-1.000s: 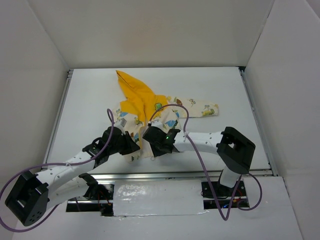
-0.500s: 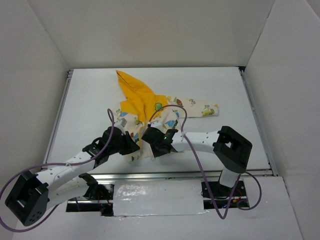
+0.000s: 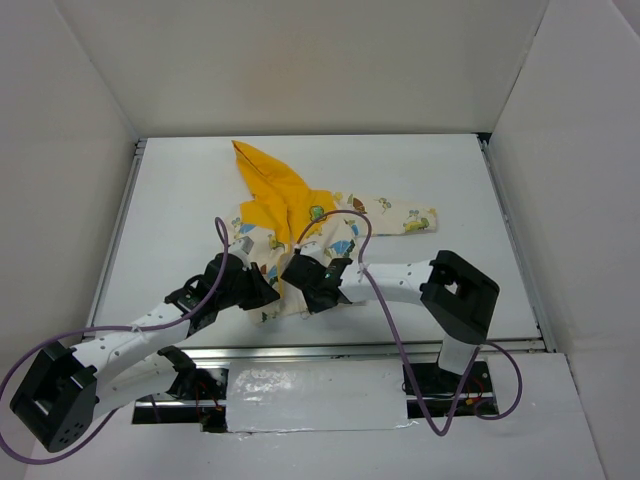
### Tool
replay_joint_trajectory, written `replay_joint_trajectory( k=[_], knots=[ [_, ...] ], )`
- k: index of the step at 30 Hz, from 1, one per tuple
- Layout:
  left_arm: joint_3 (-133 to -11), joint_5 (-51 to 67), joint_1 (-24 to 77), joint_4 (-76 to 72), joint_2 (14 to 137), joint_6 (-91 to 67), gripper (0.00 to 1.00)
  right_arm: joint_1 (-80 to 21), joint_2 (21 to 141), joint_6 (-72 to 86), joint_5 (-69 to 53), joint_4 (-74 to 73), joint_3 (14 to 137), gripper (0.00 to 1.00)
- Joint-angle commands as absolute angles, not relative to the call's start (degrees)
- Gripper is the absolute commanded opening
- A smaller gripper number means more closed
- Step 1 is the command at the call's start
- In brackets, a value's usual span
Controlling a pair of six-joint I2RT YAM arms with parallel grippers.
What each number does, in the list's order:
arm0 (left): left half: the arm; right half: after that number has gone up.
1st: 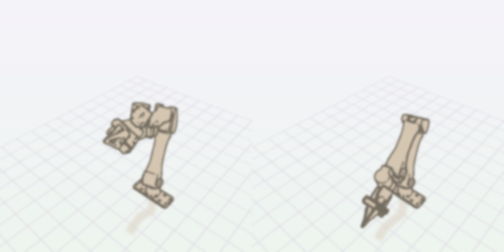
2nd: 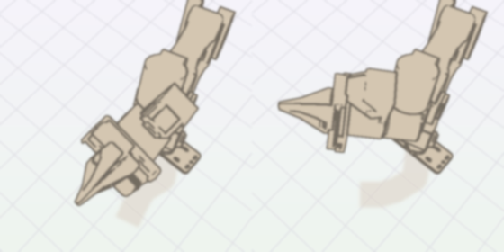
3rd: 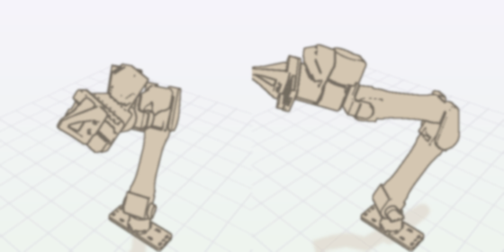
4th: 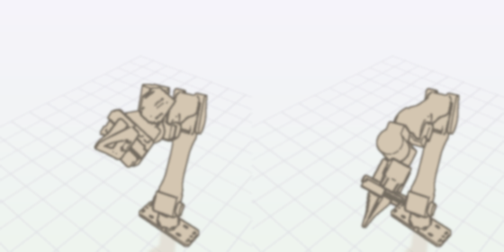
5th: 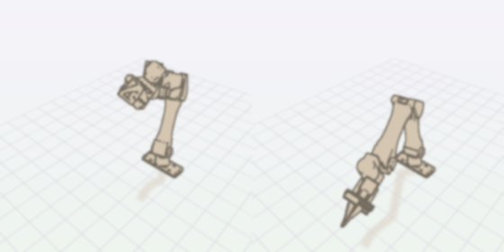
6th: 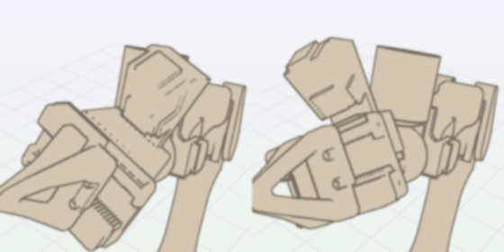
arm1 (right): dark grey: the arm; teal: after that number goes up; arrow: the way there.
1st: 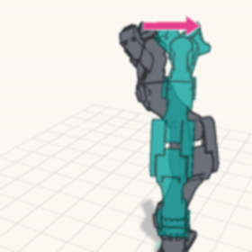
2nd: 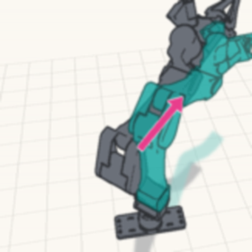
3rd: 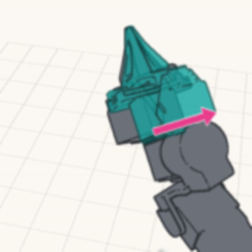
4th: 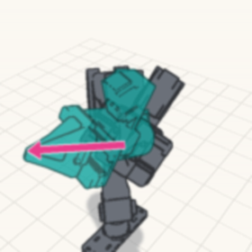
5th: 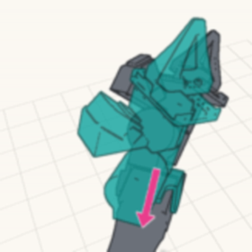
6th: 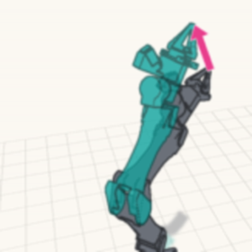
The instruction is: Zip up the jacket
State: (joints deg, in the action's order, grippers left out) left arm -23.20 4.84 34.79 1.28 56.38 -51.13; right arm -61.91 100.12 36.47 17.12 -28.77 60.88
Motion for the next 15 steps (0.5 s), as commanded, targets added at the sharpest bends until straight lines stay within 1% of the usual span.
replay_joint_trajectory(
  k=[1, 3, 7, 10, 12, 15],
  knots=[
    [-23.3, 5.6, 34.5, -0.5, 55.8, -50.3, 0.0, -62.5, 96.7, 37.1, 18.1, -29.1, 62.8, 0.0],
    [-23.1, 5.5, 34.5, -0.6, 55.8, -50.4, 0.0, -62.4, 94.5, 37.3, 17.4, -28.5, 62.4, 0.0],
    [-22.8, 5.2, 34.5, -0.4, 55.9, -50.6, 0.0, -62.4, 86.3, 37.8, 16.4, -27.3, 61.1, 0.0],
    [-22.8, 5.2, 34.5, -0.7, 55.9, -50.9, 0.0, -62.4, 81.7, 36.1, 13.1, -22.8, 58.7, 0.0],
    [-22.7, 6.1, 34.5, -1.5, 56.0, -51.2, 0.0, -62.3, 80.5, 33.6, 7.1, -19.2, 55.5, 0.0],
    [-21.7, 9.2, 34.5, -7.7, 55.4, -52.2, 0.0, -62.2, 79.0, 32.1, -1.4, -10.6, 50.0, 0.0]
  ],
)
